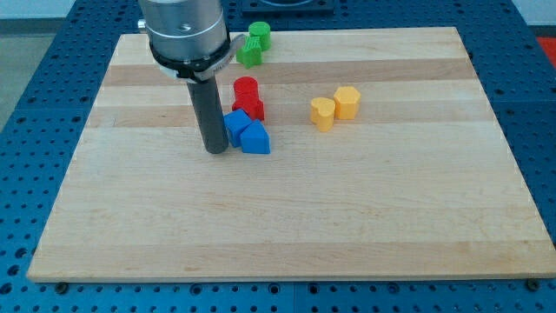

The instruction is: Slide blue triangle to blue cube

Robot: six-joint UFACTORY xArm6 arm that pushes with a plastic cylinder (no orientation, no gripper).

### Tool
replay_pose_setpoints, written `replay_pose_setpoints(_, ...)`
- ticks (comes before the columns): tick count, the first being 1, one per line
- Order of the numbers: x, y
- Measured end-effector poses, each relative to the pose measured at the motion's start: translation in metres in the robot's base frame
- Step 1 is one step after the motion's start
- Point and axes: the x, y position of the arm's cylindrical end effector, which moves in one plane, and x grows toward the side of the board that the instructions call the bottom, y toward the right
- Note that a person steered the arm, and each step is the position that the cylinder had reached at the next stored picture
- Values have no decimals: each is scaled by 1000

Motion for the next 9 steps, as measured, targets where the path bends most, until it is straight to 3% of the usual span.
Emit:
replay_pose_setpoints(4, 28, 55)
replay_pose_setpoints(6, 5, 124)
replay_pose_setpoints(9, 1, 96)
